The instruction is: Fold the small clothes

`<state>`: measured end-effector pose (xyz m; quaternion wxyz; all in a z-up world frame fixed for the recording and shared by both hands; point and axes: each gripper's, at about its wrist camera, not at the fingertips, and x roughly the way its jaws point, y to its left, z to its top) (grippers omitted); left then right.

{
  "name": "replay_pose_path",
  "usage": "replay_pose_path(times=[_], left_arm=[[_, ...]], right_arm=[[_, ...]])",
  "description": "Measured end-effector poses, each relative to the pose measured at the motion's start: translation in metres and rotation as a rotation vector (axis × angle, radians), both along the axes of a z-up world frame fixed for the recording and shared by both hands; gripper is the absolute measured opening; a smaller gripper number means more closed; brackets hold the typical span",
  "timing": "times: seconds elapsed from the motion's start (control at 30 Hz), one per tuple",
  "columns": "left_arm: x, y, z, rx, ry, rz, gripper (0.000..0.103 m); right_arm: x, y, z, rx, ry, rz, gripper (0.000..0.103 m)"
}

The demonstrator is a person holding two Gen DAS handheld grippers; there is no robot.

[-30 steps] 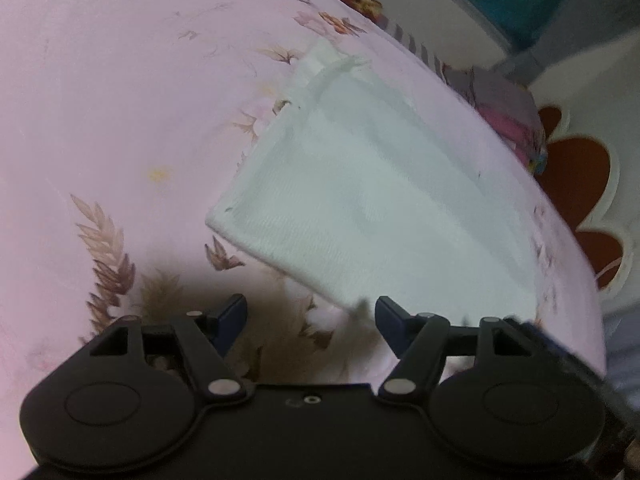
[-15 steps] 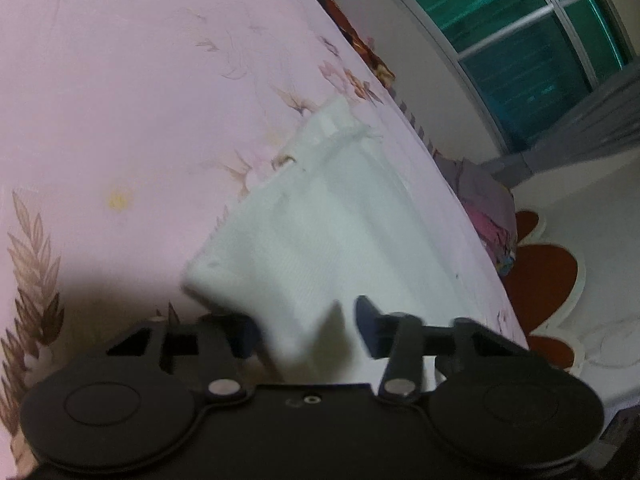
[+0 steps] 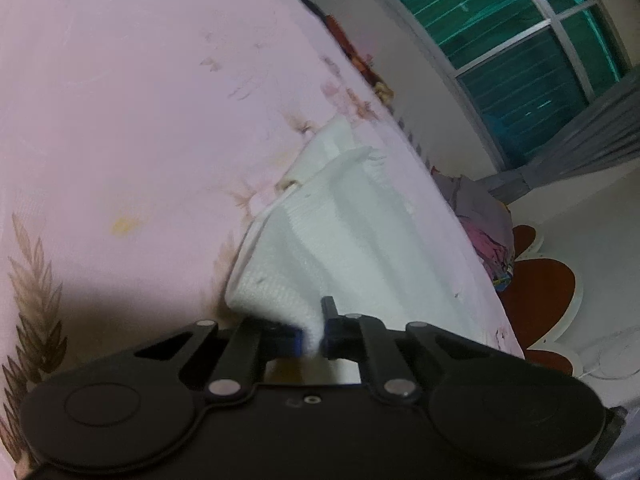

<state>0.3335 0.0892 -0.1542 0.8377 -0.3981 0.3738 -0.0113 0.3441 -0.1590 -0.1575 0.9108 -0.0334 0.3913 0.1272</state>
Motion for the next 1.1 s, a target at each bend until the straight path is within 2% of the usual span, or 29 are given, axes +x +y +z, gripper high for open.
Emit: replay_pose_path(times=[0.03, 0.1, 0.23, 0.37, 0.63, 0.73, 0.87, 0.97, 1.03, 1.1], left_arm=[[-0.001, -0.002, 0.004, 0.023, -0.012, -0.008, 0.007], [0.000, -0.009, 0.014, 0.076, -0.049, -0.032, 0.007], [-0.003, -0.032, 0.042, 0.201, -0.146, -0.103, 0.006], [-0.004, -0.068, 0.072, 0.318, -0.258, -0.221, 0.006], [-0.007, -0.158, 0.097, 0.371, -0.395, -0.480, 0.006], [-0.016, -0.195, 0.091, 0.391, -0.408, -0.596, 0.006], [-0.022, -0.239, 0.058, 0.445, -0.348, -0.739, 0.006], [-0.034, -0.258, 0.035, 0.478, -0.309, -0.805, 0.006], [-0.042, -0.267, 0.025, 0.544, -0.301, -0.835, 0.006], [-0.046, -0.268, 0.021, 0.563, -0.286, -0.864, 0.014]], right_arm=[[-0.002, 0.003, -0.001, -0.027, -0.014, 0.014, 0.034], [0.001, 0.003, 0.001, -0.018, -0.001, 0.008, 0.034], [0.003, -0.006, 0.007, 0.060, 0.021, -0.012, 0.034], [-0.005, -0.026, 0.020, 0.157, 0.011, -0.049, 0.035], [-0.027, -0.093, 0.042, 0.256, -0.006, -0.164, 0.035], [-0.040, -0.124, 0.044, 0.265, -0.007, -0.216, 0.035], [-0.060, -0.163, 0.042, 0.259, 0.003, -0.298, 0.035], [-0.068, -0.183, 0.040, 0.257, 0.013, -0.345, 0.035], [-0.074, -0.193, 0.040, 0.256, 0.013, -0.366, 0.035], [-0.083, -0.203, 0.043, 0.259, 0.002, -0.376, 0.035]])
